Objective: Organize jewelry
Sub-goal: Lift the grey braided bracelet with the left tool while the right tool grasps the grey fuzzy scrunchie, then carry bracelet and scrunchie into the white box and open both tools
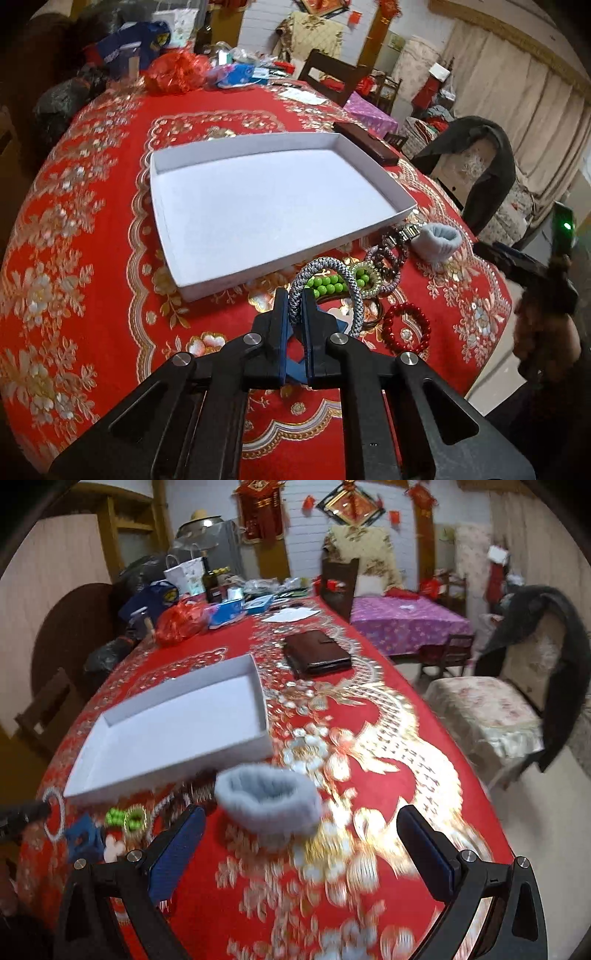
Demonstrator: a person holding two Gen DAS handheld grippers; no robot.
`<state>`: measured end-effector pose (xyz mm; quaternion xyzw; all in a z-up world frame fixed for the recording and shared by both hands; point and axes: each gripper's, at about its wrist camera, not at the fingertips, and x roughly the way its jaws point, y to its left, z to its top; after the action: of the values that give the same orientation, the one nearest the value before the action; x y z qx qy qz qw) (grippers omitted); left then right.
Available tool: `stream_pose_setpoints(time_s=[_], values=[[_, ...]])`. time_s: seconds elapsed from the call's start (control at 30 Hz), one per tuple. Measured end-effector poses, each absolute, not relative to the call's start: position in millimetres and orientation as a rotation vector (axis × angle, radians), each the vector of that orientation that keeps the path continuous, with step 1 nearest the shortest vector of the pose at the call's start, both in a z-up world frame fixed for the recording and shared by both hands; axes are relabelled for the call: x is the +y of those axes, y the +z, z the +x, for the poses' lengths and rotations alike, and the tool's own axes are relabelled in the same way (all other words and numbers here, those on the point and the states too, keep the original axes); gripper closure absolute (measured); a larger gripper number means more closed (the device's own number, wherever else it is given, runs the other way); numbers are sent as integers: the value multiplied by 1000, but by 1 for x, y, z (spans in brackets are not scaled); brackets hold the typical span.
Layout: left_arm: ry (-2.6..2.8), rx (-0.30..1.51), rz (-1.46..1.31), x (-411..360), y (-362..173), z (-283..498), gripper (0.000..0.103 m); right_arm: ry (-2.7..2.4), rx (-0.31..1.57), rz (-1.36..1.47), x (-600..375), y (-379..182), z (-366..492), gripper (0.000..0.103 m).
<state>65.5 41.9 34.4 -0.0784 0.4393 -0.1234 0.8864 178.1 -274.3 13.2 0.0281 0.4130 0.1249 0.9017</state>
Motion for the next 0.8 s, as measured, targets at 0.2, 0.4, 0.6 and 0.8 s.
stream_pose_setpoints(time_s=[0.2, 0.4, 0.6, 0.8], values=[[-247, 909, -170, 44, 35, 66, 97, 346, 872, -38, -256, -14, 204, 1], [-258, 909, -154, 39, 34, 64, 97, 348, 870, -113, -244, -27, 209, 1], [-253, 913, -141, 38, 31, 66, 97, 335, 870, -110, -250, -25, 205, 53], [-248, 904, -146, 38, 31, 67, 97, 354, 812, -37, -261, 7, 179, 63]])
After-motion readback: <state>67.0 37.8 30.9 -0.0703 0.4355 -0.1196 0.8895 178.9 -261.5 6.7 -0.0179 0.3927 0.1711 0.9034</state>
